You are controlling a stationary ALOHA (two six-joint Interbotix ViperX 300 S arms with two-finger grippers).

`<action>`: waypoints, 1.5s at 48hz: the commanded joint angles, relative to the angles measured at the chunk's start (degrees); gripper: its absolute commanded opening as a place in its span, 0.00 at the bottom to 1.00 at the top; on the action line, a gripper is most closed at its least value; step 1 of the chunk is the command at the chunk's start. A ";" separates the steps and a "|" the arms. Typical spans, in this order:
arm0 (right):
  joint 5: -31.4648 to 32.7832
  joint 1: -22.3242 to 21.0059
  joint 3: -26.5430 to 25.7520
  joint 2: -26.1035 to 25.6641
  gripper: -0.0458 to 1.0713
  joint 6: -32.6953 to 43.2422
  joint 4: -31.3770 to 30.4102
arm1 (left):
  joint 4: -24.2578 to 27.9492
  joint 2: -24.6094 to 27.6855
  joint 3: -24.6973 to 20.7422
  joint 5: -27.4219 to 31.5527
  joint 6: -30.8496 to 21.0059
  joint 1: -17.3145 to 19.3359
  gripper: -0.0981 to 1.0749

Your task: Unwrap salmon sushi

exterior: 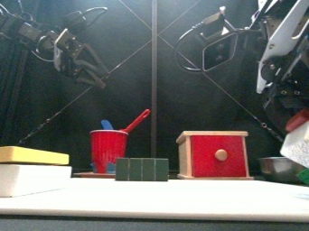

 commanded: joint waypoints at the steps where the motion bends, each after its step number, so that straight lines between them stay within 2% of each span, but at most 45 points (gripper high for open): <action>1: 2.64 0.00 -1.85 0.53 0.64 0.00 0.00 | -0.09 -0.53 -0.44 -0.18 0.00 0.18 0.96; 13: 3.34 0.18 -3.52 2.55 0.66 -0.09 -0.53 | -0.09 -0.53 -0.62 -0.62 0.00 0.09 0.96; 30: 1.67 1.23 -3.69 2.81 0.92 0.09 -2.20 | -0.35 -0.53 -0.09 -0.53 -0.09 0.09 0.96; 42: 1.67 2.29 -3.87 2.64 0.92 0.09 -2.55 | -0.26 -0.53 -0.18 -0.26 -0.09 0.18 0.96; 50: 0.53 1.85 -4.04 0.09 0.92 1.14 -6.77 | -1.23 -0.53 -0.35 -0.62 -0.18 0.09 0.96; 61: -5.63 0.09 -2.20 -7.56 0.92 1.23 -10.37 | -1.49 -0.44 0.44 -1.67 -0.44 -1.23 0.96; 72: -21.27 -5.89 5.19 -15.73 0.92 1.05 -16.87 | -0.97 2.02 0.44 -1.58 -0.53 -6.59 0.96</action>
